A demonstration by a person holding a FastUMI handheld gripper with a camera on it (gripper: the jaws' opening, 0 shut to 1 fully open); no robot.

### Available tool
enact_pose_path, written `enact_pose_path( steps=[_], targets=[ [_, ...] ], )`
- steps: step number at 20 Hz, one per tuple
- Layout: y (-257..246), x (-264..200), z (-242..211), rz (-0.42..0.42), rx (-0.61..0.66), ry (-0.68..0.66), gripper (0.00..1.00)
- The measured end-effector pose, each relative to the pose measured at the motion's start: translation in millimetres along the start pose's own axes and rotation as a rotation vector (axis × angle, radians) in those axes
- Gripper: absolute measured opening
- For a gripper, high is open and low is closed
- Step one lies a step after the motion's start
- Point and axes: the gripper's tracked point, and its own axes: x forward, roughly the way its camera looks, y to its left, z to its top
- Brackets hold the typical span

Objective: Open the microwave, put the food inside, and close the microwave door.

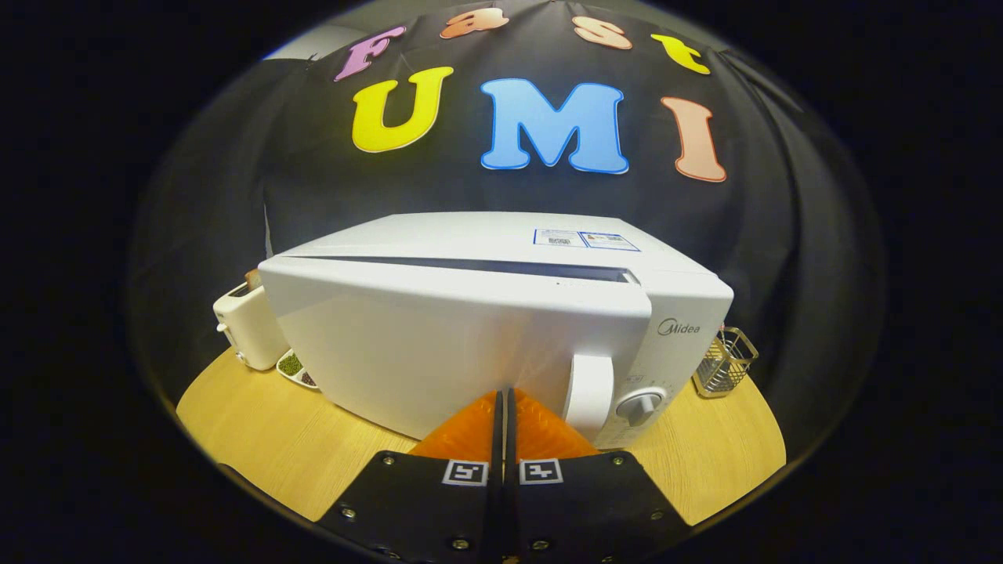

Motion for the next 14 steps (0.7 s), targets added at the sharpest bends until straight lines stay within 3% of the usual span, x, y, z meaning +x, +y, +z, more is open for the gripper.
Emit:
enact_pose_path(
  steps=[14],
  targets=[
    [-1.0, 15.9, 4.7, -0.036, -0.006, 0.0, 0.0]
  ],
)
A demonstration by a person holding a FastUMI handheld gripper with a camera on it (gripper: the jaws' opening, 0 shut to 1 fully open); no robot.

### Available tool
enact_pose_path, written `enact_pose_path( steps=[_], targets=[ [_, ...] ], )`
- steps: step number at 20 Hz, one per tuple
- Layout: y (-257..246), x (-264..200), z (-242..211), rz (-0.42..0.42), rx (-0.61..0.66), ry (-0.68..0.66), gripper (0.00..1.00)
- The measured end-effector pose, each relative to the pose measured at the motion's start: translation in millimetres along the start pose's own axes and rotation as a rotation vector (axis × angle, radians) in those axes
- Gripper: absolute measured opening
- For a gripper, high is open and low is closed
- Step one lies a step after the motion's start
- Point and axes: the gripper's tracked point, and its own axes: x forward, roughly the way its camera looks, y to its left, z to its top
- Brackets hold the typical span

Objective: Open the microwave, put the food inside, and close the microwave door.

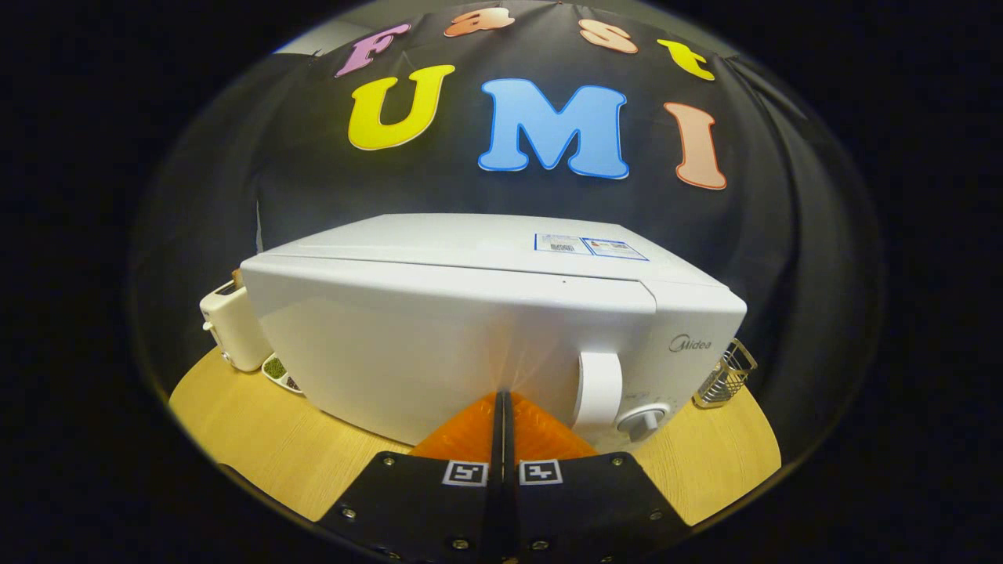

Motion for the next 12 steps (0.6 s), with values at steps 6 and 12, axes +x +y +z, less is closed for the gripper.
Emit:
enact_pose_path(
  steps=[6, 12],
  targets=[
    [9.0, -9.3, 4.4, -0.002, -0.013, -0.027, 0.02],
    [26.0, -62.1, 18.7, 0.024, -0.051, -0.092, 0.02]
  ],
)
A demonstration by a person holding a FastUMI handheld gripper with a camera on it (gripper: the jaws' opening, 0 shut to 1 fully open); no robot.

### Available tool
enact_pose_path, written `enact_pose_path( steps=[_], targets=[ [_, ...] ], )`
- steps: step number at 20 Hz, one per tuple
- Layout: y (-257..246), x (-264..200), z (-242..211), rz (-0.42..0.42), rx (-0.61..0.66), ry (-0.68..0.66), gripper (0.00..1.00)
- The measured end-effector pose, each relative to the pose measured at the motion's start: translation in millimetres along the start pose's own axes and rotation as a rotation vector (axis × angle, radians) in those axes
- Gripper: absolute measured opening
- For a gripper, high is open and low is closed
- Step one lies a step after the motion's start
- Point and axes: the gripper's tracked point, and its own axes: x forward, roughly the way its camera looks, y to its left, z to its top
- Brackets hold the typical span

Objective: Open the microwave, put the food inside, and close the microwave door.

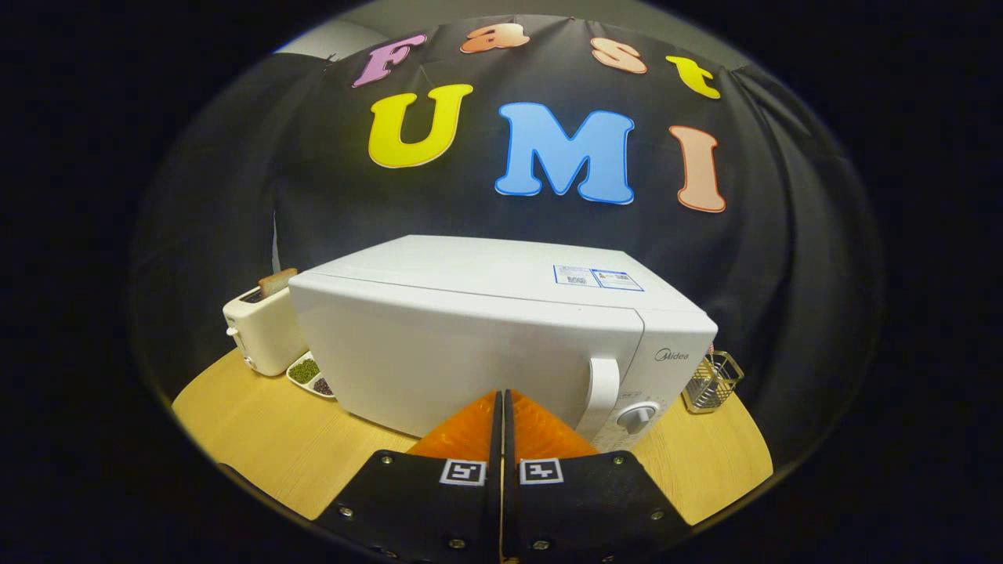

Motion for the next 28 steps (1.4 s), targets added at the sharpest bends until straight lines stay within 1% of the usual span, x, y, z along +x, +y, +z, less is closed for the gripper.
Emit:
enact_pose_path(
  steps=[3, 6, 9, 12, 14, 15, 16, 17, 18, 20, 21, 23, 26, 28],
  targets=[
    [4.0, -27.6, 10.7, 0.011, 0.01, -0.033, 0.02],
    [1.6, -54.3, 17.1, 0.006, 0.047, -0.051, 0.02],
    [4.9, -91.6, 34.1, 0.04, 0.093, -0.09, 0.02],
    [2.7, -129.8, 53.9, 0.04, 0.091, -0.143, 0.03],
    [9.8, -155.3, 61.8, 0.06, 0.077, -0.171, 0.06],
    [15.2, -167.1, 64.0, 0.073, 0.066, -0.183, 0.09],
    [20.1, -179.2, 64.2, 0.087, 0.051, -0.194, 0.32],
    [24.5, -190.7, 66.5, 0.095, 0.033, -0.208, 0.42],
    [26.9, -201.6, 71.6, 0.094, 0.017, -0.241, 0.61],
    [26.3, -221.5, 79.6, 0.066, -0.015, -0.309, 0.98],
    [28.3, -225.6, 81.2, 0.056, -0.024, -0.325, 0.96],
    [32.6, -239.0, 82.9, 0.04, -0.017, -0.35, 0.97],
    [38.6, -251.3, 86.6, 0.046, 0.027, -0.368, 0.97],
    [31.3, -257.0, 92.7, 0.019, 0.037, -0.393, 0.96]
  ],
)
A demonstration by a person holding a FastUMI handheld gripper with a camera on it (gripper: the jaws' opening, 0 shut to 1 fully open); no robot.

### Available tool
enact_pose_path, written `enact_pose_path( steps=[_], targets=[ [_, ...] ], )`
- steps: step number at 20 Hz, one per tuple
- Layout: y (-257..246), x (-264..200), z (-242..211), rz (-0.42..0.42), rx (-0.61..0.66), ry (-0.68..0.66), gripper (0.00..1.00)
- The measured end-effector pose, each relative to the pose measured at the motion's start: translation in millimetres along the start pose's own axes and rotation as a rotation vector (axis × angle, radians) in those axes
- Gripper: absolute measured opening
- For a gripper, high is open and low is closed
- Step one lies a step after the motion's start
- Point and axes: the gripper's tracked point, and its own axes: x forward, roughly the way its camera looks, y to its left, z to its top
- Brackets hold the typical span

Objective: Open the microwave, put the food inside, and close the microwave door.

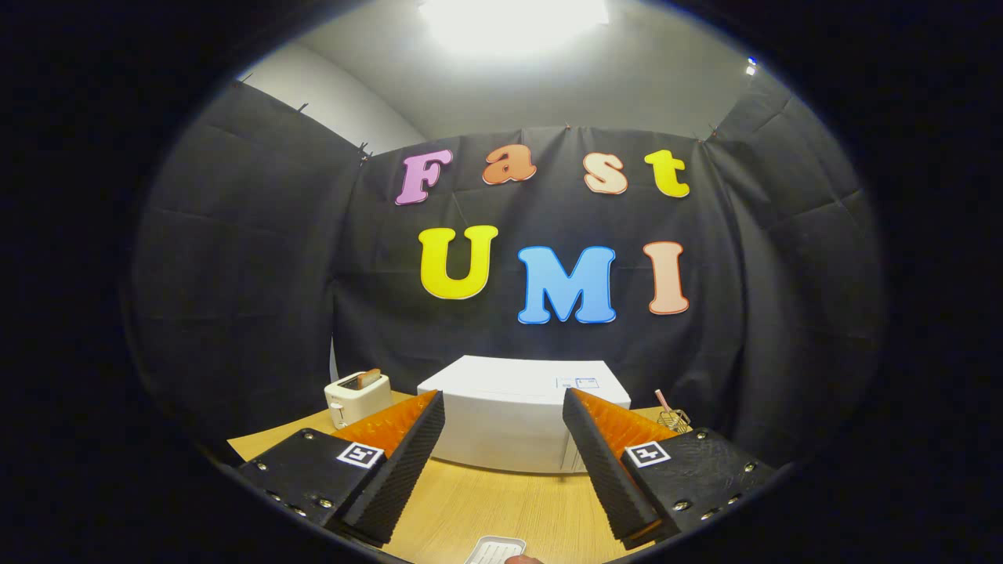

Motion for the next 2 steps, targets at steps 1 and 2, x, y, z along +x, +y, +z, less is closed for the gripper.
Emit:
enact_pose_path(
  steps=[1, 2],
  targets=[
    [-4.4, -1.1, 2.1, -0.013, -0.004, -0.004, 0.96],
    [-6.1, -2.9, 4.1, -0.023, -0.003, -0.009, 0.96]
  ],
)
